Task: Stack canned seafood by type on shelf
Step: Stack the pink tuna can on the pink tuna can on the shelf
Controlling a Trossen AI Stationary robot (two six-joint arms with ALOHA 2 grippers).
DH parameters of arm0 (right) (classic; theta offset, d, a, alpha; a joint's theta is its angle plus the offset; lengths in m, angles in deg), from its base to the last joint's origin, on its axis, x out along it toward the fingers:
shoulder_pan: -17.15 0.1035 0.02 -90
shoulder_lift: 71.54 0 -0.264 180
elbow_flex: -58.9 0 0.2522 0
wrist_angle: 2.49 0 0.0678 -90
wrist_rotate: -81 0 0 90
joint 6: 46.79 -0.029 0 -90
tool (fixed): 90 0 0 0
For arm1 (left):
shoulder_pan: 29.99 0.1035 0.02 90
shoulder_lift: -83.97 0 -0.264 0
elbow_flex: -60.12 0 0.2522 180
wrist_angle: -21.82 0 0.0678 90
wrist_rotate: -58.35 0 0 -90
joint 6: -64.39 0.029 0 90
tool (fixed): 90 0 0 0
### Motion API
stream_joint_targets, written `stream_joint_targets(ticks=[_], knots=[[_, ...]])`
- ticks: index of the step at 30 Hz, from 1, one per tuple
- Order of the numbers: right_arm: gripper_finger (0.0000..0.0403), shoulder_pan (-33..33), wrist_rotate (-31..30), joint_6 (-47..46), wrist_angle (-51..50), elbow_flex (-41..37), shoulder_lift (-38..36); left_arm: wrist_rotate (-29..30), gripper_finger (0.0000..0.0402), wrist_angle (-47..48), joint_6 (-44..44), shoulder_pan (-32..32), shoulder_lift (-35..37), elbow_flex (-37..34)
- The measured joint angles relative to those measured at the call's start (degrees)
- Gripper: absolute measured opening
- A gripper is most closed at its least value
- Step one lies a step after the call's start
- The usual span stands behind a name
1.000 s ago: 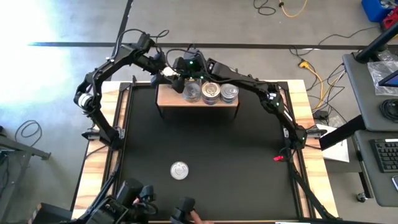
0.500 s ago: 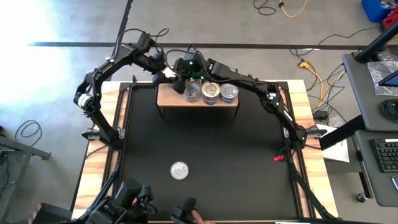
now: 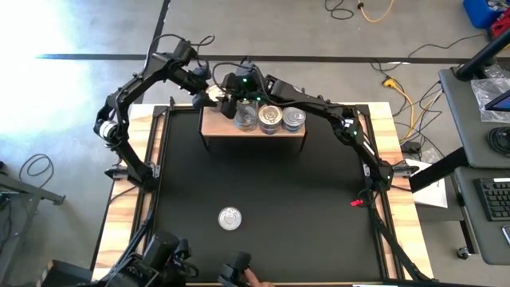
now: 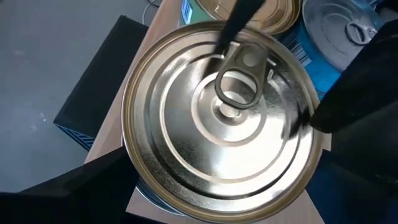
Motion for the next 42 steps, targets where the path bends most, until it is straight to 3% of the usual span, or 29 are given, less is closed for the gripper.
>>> stream_joint_targets(ticks=[15,21,25,32,42], knots=[[0.0238,-1.1,0.0,-0.6,1.2,0.1,-4.8,2.5,0.0398,0.9,0.7,-0.2,2.5,0.7],[0.0238,-2.0,-6.3,4.8,-3.8,0.0,-4.3,4.5,0.0398,1.2,1.4,-0.4,6.0,0.7],[0.023,-1.8,-6.1,5.3,-4.7,0.0,-3.8,5.9,0.0398,1.5,1.2,-0.3,7.5,0.7],[0.0225,-1.8,-9.6,5.4,-3.9,0.0,-3.8,11.4,0.0397,6.7,0.7,-0.3,8.3,-0.2],[0.0218,-1.8,-13.6,0.1,-1.0,-6.6,-3.7,20.7,0.0397,-0.1,-2.5,-0.3,6.8,-1.0]])
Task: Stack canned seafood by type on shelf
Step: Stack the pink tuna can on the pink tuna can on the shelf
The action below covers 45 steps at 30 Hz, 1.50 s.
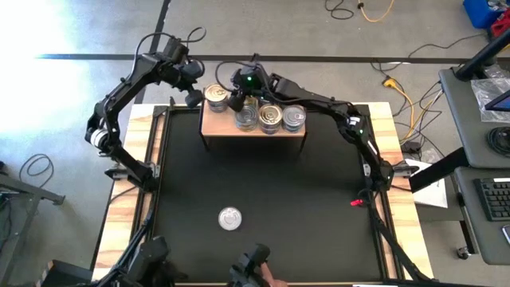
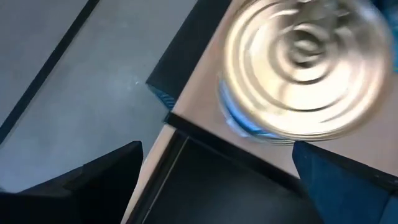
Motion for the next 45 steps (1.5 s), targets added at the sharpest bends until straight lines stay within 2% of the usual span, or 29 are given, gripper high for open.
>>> stream_joint_targets(ticks=[8,12,19,25,34,36,39,41,45], knots=[[0.0219,3.6,0.8,-0.9,-0.7,-0.6,-0.3,5.0,0.0397,-2.0,-1.0,0.1,-1.1,0.0],[0.0227,4.7,2.4,-1.3,-2.9,0.8,-0.4,5.2,0.0397,-3.4,-1.9,0.1,-1.2,0.0],[0.0241,4.4,1.9,-2.6,-5.7,2.0,-0.7,7.0,0.0397,-2.4,-2.1,-0.1,-1.1,0.0],[0.0248,3.1,1.5,-2.4,-4.0,2.2,-0.7,8.0,0.0387,-1.6,-2.1,0.0,-0.4,-0.1],[0.0242,3.1,3.5,-2.3,-4.4,2.2,-0.9,8.0,0.0356,7.0,-2.7,-0.2,4.5,-0.1],[0.024,3.3,4.0,-0.8,-6.2,2.2,-1.9,5.1,0.0352,7.1,-3.3,-0.9,6.8,-0.3],[0.0234,4.1,8.6,5.2,-10.0,2.2,-5.2,-6.1,0.0348,6.1,-4.2,-3.5,12.2,-2.4],[0.0229,5.1,10.0,8.2,-11.5,2.2,-7.8,-10.9,0.0347,3.6,-5.3,-6.8,16.5,-5.4],[0.022,6.5,10.4,8.6,-12.6,2.2,-11.1,-9.4,0.0347,-0.9,-7.4,-16.5,24.4,-13.3]])
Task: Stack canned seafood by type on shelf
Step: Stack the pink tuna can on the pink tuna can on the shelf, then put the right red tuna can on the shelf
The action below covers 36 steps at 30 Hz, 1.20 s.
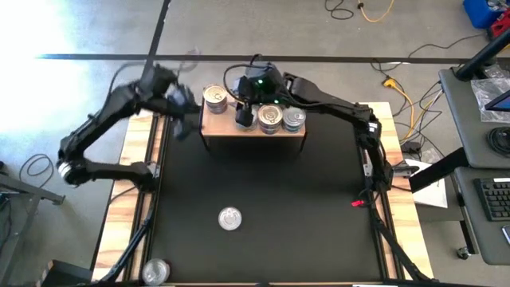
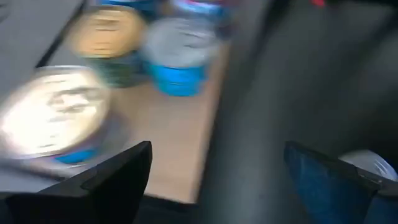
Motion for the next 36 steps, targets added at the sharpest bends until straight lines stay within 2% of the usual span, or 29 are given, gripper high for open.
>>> stream_joint_targets(ticks=[7,11,16,19,21,24,28,32,36], knots=[[0.021,2.7,-1.4,-11.4,-0.7,-0.1,-4.0,4.4,0.0347,-1.3,-5.0,-16.2,8.0,-10.8],[0.0201,7.3,-6.6,-13.7,-4.5,-0.1,-4.7,7.2,0.0347,-1.0,-6.5,-23.0,11.5,-14.9],[0.0186,14.3,-13.4,-17.1,-11.0,-0.2,-4.7,7.9,0.0347,1.7,-10.3,-30.0,15.0,-19.5],[0.0179,18.0,-15.4,-20.8,-17.1,-0.2,-4.3,11.3,0.0347,4.3,-14.0,-36.4,16.2,-21.5],[0.0176,20.3,-15.5,-23.0,-20.9,-0.7,-4.0,13.9,0.0347,4.2,-17.7,-41.9,16.7,-22.6],[0.0176,23.3,-16.6,-26.1,-25.9,-2.3,-3.8,14.6,0.0347,2.1,-23.2,-50.3,17.1,-24.6],[0.0183,27.0,-16.7,-29.5,-26.2,-8.4,-3.8,15.0,0.0347,-5.4,-35.6,-60.0,16.6,-28.6],[0.0194,30.4,-16.6,-35.8,-26.4,-15.3,-3.6,16.2,0.0347,-13.4,-47.6,-67.0,14.5,-33.4],[0.0205,33.9,-16.6,-40.4,-25.9,-20.4,-3.6,17.6,0.0347,-18.5,-56.3,-71.3,10.9,-36.5]])
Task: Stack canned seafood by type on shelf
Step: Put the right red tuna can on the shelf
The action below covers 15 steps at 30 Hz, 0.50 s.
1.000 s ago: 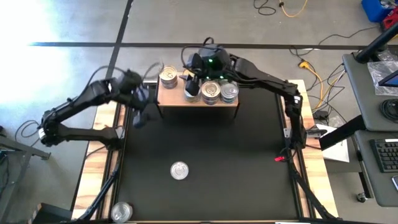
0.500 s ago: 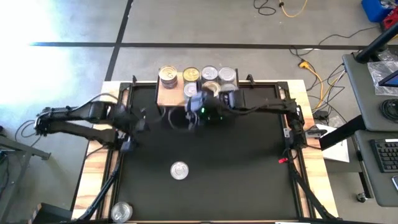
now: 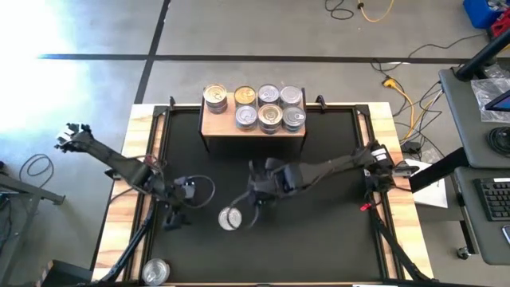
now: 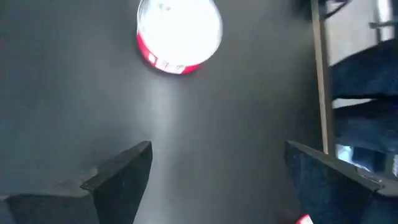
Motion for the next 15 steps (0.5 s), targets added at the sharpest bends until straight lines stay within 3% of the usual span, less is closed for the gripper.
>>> stream_joint_targets(ticks=[8,15], knots=[[0.0228,6.8,0.9,-6.5,3.8,-3.4,0.0,6.7,0.0363,-6.8,-15.6,-6.1,-6.8,-5.1],[0.0249,9.9,0.3,-10.9,5.9,-2.5,0.0,11.4,0.0382,-18.0,-23.4,-11.5,-14.9,-6.4]])
